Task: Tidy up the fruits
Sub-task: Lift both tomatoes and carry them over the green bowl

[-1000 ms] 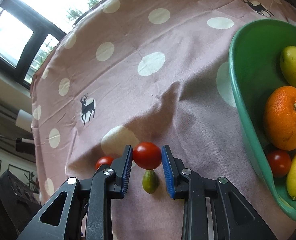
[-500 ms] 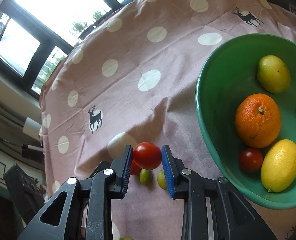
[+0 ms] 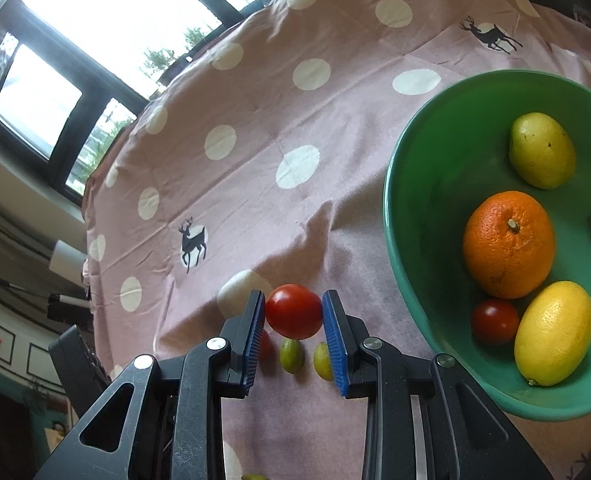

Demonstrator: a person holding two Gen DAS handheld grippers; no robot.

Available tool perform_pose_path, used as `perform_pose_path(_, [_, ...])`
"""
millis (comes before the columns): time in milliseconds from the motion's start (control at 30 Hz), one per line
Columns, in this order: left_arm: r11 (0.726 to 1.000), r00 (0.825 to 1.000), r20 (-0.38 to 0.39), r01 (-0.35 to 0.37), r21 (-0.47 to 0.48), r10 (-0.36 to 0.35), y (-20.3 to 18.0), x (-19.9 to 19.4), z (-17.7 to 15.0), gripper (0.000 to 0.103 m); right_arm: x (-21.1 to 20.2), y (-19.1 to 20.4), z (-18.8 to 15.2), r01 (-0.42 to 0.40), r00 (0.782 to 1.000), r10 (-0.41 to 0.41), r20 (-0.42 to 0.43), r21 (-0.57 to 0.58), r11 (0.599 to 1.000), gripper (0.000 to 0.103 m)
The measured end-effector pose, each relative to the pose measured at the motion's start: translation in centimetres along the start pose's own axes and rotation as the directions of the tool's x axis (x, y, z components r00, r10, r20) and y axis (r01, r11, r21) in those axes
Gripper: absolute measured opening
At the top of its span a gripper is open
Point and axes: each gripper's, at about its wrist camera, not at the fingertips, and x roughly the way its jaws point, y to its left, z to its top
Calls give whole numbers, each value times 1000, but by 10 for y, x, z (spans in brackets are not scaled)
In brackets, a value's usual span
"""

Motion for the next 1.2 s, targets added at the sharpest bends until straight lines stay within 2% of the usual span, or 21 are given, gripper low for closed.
perform_pose_path(267, [999,999,-31,-8,33,9,-9,6,-8,34,-4,0,-2,14,1000,-14,10,2,1000,31])
perform_pose_path(600, [999,1000,-26,-4,35,5,-10,1,-9,32,-8,-1,-1,14,1000,-14,20,8,1000,31])
perform_pose_path(767, [997,999,33,40,62,-42,-24,-24,-9,32,-21,-2,-1,1,999,-1,50,3,1000,31])
perform_pose_path(967, [984,987,98,114,136,-128,-51,-58,-20,32,-47,-10,0,-15,993,13,113,20,1000,31])
perform_pose_path(1200, [952,967,101,209,226,-236,-84,-76,-38,32,-82,-28,-1,4,981,-16,194,60,998,31])
